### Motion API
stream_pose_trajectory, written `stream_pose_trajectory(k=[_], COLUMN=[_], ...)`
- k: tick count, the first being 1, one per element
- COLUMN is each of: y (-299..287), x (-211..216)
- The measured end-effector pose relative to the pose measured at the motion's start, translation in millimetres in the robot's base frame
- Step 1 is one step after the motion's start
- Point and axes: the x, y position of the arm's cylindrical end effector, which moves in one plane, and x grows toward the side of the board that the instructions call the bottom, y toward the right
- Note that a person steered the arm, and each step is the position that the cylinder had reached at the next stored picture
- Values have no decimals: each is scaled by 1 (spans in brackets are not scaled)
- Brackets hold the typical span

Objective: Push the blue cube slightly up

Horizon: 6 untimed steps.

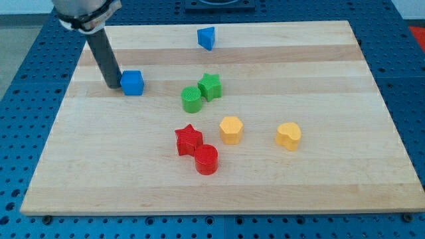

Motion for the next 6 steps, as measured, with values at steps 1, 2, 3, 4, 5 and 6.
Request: stream_pose_trajectory(k=[1, 2, 3, 4, 5, 6], y=[1, 3, 44, 58, 42, 35], x=[24, 50, 50, 25, 5, 5])
